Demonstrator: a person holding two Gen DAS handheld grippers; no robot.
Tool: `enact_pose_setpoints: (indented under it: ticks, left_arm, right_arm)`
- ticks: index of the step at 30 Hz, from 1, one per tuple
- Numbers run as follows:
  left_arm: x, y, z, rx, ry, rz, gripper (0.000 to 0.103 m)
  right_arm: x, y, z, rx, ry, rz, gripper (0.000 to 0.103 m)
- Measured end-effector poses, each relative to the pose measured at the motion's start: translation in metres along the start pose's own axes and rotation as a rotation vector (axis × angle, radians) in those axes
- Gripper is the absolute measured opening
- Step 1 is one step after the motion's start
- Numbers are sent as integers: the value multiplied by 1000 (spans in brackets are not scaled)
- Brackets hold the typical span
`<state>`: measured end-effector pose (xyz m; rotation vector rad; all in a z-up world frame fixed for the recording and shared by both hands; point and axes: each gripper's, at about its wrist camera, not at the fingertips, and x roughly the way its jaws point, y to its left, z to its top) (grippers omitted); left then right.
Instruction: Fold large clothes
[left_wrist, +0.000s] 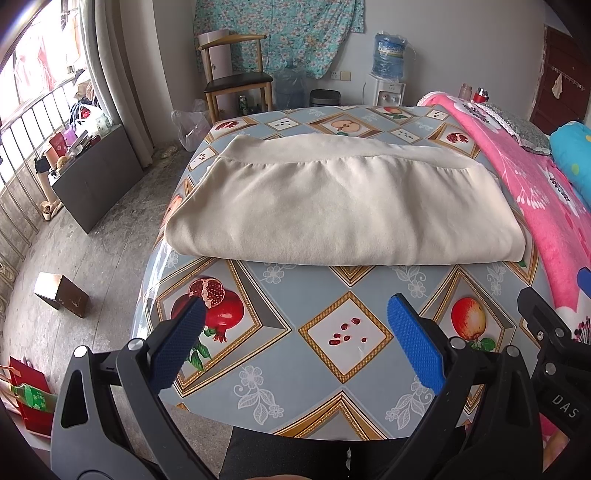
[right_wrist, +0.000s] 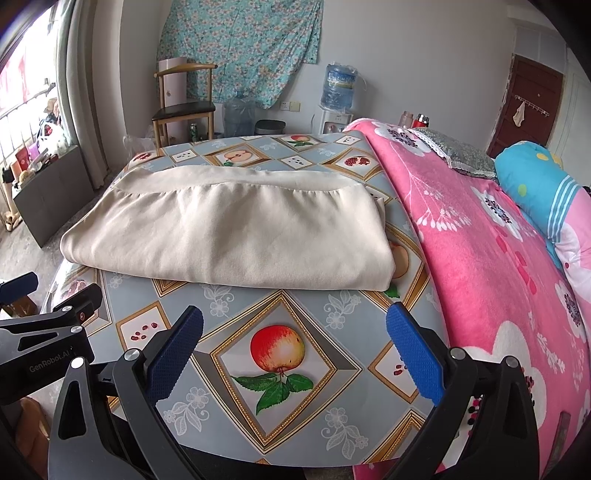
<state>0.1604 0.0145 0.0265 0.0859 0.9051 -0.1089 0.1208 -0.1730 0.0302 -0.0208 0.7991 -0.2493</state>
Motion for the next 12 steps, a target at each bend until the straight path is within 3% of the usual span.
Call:
enact_pose_setpoints:
  ticks: [12]
  left_arm:
    - [0, 1, 0, -2, 1, -2, 95]
  right_arm:
    - [0, 0, 0, -1, 0, 0, 97]
